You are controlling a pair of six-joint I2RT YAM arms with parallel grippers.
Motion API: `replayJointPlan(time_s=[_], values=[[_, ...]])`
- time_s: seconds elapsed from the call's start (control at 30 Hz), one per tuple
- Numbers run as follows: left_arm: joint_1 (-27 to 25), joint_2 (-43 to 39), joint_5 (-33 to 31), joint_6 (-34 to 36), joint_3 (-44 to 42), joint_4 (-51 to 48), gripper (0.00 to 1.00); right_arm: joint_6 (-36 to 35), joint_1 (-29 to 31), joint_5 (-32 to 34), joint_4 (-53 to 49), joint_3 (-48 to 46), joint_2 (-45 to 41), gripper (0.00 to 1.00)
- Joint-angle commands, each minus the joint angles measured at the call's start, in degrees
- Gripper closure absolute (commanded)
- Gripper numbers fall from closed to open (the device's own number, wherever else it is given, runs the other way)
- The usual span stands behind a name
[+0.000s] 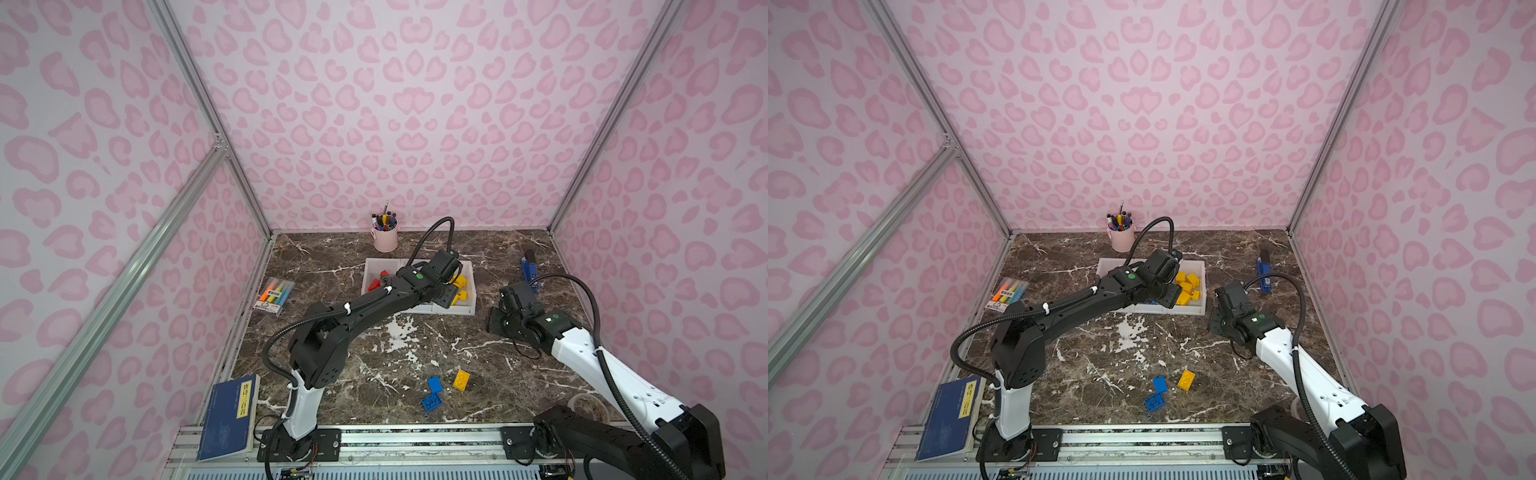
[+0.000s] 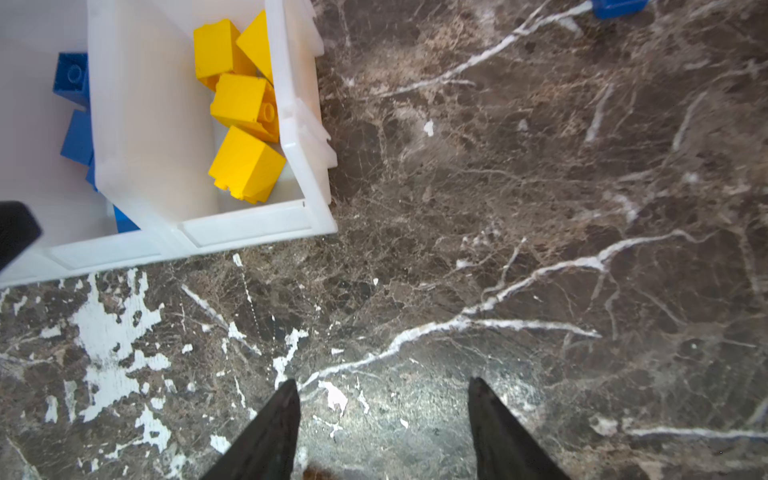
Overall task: Sort the legos into containers by color
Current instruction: 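Withdraw the left gripper while the right gripper grasps the blue brick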
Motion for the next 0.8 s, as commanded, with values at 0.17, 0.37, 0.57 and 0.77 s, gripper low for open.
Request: replayJointPlan(time_s=[0.17,0.37,0.57,0.77], values=[[1.39,-11.73,-3.67,-5.14,-14.35,6.08,0.34,5.97,10.16,2.80,-2.20,-2.11,0.34,0.35],[3.93,-20.96,-5.68,-9.06,-25.55,6.87,0.33,9.85,22.09,4.37,-2.08,-0.93,3.23,0.35],[6.50,-28.68,-8.29,-11.05,-33.40,6.05,0.33,12.46,32.14,4.44,0.73,1.67,10.86,0.36],[9.31,-35.15,-8.69,-13.52,-39.37,5.83,0.33,12.52,38.58,2.76,2.18,5.41,20.10,0.39]])
